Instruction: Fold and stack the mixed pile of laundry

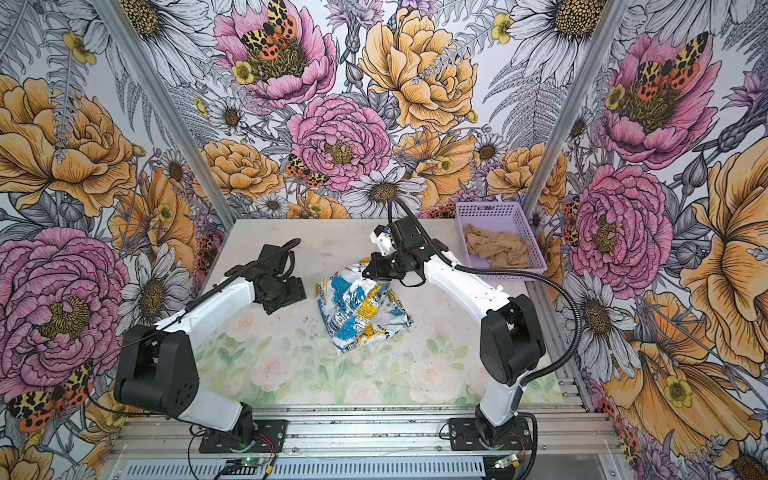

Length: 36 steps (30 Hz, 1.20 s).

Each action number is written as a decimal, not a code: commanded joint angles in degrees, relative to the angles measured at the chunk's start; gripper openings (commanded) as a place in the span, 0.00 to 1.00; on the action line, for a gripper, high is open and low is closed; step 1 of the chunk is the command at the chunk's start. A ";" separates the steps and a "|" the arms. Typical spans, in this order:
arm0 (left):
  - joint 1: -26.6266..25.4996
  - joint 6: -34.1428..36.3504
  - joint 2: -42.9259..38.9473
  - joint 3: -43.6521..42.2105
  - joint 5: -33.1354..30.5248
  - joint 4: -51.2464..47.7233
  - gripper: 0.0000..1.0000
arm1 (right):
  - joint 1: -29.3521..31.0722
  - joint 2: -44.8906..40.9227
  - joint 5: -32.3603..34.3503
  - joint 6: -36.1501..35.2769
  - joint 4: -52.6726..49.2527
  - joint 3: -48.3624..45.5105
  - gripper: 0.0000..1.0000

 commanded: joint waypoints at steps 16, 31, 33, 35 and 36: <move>-8.22 -0.26 4.68 7.11 -0.13 0.02 0.74 | -10.81 -2.39 1.93 -7.31 -2.19 -3.92 0.00; -15.81 -2.25 10.66 13.13 0.47 -0.14 0.73 | -11.51 8.97 1.89 -11.93 -1.02 -2.52 0.00; -16.87 -2.39 12.35 14.19 0.70 -0.11 0.73 | -11.50 9.56 3.71 -11.93 -1.17 -2.97 0.00; -17.65 -2.34 13.75 14.69 0.84 -0.09 0.73 | -11.52 10.06 6.78 -11.77 -1.15 -3.48 0.00; -17.84 -2.43 14.50 14.79 0.84 -0.11 0.74 | -11.63 10.58 8.46 -11.70 -1.20 -3.59 0.00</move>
